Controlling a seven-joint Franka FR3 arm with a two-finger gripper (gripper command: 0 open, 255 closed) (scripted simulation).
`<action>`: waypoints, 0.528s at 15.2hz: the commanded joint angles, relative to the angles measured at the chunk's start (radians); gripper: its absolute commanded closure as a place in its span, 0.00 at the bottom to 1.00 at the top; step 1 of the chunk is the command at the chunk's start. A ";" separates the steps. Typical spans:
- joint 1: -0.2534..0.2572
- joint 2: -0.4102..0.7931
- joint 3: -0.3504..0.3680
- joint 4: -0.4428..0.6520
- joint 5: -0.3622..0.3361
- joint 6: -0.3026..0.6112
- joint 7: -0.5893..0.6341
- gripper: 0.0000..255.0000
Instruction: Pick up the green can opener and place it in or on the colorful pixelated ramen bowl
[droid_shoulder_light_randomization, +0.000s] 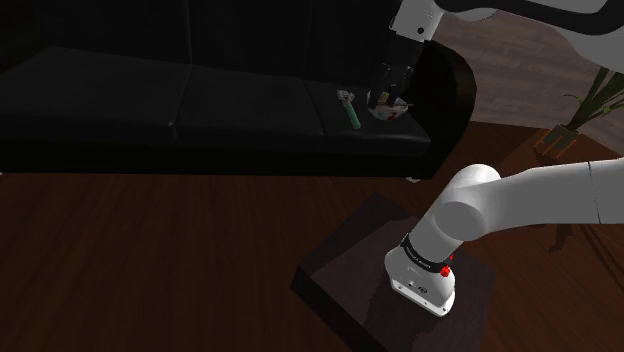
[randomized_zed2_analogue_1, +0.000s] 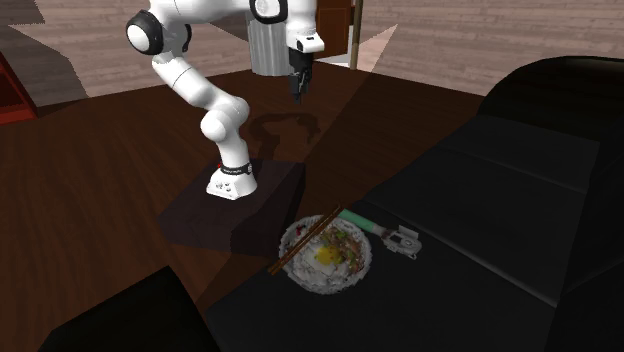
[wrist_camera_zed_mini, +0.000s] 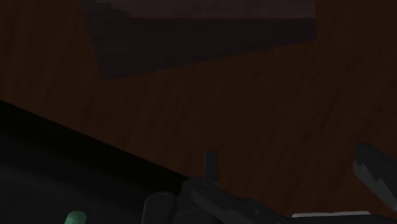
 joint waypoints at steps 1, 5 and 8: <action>0.000 0.000 0.000 0.000 0.000 0.000 0.000 0.00; -0.032 0.087 -0.033 -0.013 -0.031 0.123 -0.006 0.00; -0.054 0.160 -0.059 -0.011 -0.050 0.213 -0.010 0.00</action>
